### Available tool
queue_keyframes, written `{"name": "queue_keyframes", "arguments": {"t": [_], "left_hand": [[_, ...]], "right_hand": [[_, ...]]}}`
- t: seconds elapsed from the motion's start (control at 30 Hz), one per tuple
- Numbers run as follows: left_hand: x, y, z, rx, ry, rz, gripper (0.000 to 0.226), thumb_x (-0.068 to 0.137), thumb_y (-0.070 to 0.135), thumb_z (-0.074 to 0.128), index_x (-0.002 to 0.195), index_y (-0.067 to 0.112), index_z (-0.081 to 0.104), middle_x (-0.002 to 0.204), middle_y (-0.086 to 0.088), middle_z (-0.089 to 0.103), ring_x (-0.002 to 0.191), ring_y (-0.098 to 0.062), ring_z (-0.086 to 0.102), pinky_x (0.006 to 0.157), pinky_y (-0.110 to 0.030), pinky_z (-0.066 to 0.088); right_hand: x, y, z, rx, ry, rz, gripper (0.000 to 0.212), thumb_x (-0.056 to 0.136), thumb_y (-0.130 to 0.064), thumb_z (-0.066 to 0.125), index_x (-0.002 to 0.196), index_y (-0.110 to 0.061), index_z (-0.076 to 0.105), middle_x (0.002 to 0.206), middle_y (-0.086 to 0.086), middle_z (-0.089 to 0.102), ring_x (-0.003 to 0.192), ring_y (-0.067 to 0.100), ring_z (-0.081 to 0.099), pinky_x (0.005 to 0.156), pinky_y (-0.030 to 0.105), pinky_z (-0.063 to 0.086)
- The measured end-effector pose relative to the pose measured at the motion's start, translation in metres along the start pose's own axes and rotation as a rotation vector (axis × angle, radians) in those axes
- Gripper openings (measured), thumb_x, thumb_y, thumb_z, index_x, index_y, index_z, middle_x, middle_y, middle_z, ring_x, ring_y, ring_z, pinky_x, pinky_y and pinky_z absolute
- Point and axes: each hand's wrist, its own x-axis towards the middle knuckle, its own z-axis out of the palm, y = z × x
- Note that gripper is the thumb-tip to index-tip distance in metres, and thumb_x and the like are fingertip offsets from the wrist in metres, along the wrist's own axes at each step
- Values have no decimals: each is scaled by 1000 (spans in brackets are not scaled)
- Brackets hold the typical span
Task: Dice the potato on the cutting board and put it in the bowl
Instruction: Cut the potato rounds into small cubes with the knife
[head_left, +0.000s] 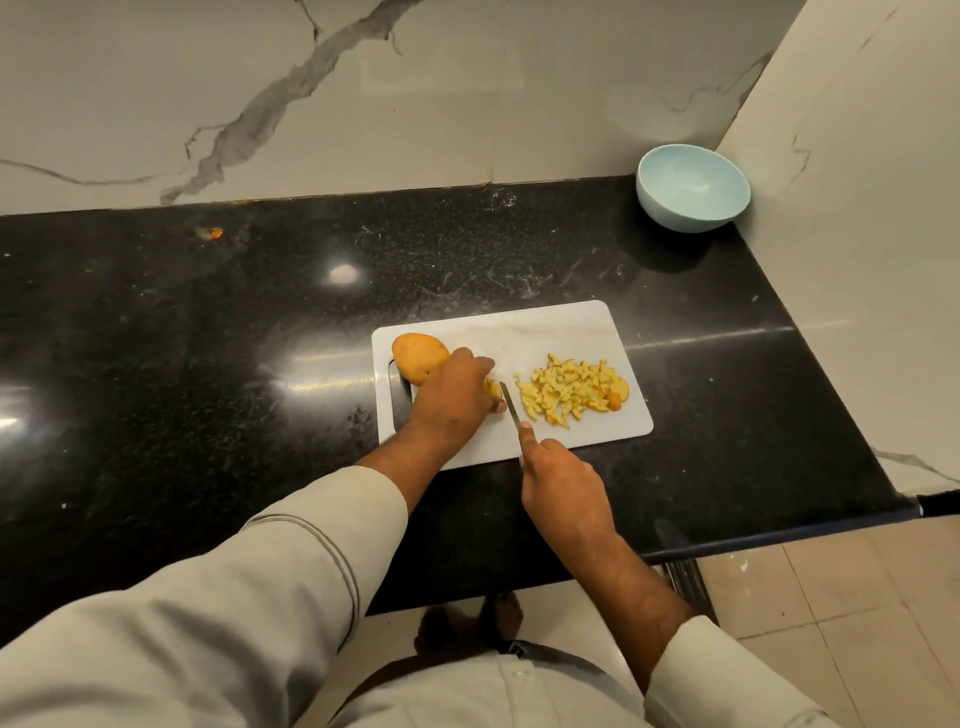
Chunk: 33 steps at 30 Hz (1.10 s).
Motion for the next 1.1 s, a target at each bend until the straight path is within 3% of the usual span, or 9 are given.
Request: {"name": "queue_keyframes", "arguments": {"t": [0.17,0.37,0.5,0.7,0.77,0.83,0.93,1.0,1.1], "left_hand": [[11,5,-8,140,-184,44,78,74,39,79,142,28,43,128,-4,47,112,-24,53,86,-36,50],[16,13,-10,255,-209,88,58,81,37,73,134,23,55,126,-2,44,105,-22,56,80,-34,52],[11,7,-18,375,-260,272,55,85,33,69,137,23,52,138,-1,38,104,-22,58,74,-26,43],[21,-1,-34,599,-450,479,49,92,22,59,139,26,45,143,4,40,99,-14,62,58,-18,33],[26,-2,-36,691,-487,552,45,92,23,56,135,30,46,136,7,48,91,-9,63,52,-18,29],[33,0,-36,789,-462,566,37,91,36,54,128,37,51,115,10,59,86,-10,61,50,-19,28],[40,5,-40,746,-473,482,33,83,62,38,104,44,55,85,14,59,79,-9,55,63,-31,43],[44,7,-38,745,-487,547,27,83,55,41,96,38,57,83,11,59,79,-11,54,63,-32,42],[37,14,-38,704,-489,469,12,87,35,48,93,29,57,88,3,59,79,-14,56,60,-29,39]], "right_hand": [[0,14,3,79,-3,6,53,102,-26,39,152,-23,22,95,-2,51,78,12,56,67,27,51],[-3,29,-1,121,35,-38,53,102,-26,40,152,-23,22,90,-3,49,75,11,54,65,26,49],[1,37,-3,112,50,-69,54,102,-26,40,153,-23,20,86,-6,41,72,9,49,62,23,43],[4,40,-10,187,91,-61,52,101,-23,45,150,-23,29,83,-3,46,70,13,54,64,30,51],[6,40,-10,194,103,-52,52,101,-23,44,150,-23,29,83,-3,46,72,15,55,65,32,52],[7,39,-11,187,105,-47,51,101,-24,43,150,-22,29,85,-1,50,75,16,57,68,32,52],[10,37,-10,170,104,-54,50,102,-24,41,150,-22,29,90,1,53,78,18,57,70,32,50],[13,36,-10,149,105,-58,50,102,-24,40,150,-21,30,94,2,56,81,19,58,71,33,49],[17,35,-10,116,107,-55,49,102,-25,39,150,-21,29,97,3,57,83,20,58,72,32,48]]}}
